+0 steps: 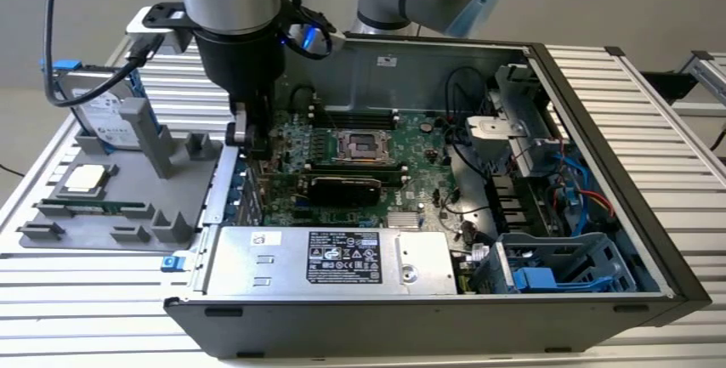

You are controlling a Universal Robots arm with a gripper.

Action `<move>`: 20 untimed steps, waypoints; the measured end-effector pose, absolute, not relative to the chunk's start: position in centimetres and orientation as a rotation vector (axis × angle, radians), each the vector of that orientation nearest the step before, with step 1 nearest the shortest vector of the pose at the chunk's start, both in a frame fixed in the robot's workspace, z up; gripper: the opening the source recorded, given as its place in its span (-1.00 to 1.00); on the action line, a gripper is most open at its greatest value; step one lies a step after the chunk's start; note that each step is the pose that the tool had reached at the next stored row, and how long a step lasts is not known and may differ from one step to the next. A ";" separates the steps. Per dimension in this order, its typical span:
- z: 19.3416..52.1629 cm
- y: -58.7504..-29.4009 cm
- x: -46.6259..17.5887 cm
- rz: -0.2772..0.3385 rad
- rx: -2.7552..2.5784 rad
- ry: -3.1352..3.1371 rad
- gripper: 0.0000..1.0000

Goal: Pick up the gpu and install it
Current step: 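Insert the gpu into the slot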

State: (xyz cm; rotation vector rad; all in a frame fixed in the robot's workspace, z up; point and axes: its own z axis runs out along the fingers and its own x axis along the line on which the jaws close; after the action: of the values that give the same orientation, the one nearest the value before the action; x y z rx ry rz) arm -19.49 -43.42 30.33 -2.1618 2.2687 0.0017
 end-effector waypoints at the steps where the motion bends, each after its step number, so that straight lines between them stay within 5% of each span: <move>1: 30.3 -43.4 -19.5 0.002 -2.162 2.268 -1.00; 20: 30.6 -43.4 -19.7 0.002 -2.163 2.267 -1.00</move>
State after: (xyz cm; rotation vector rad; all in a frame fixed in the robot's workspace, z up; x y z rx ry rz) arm -19.70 -43.42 30.57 -2.1630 2.2672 0.0017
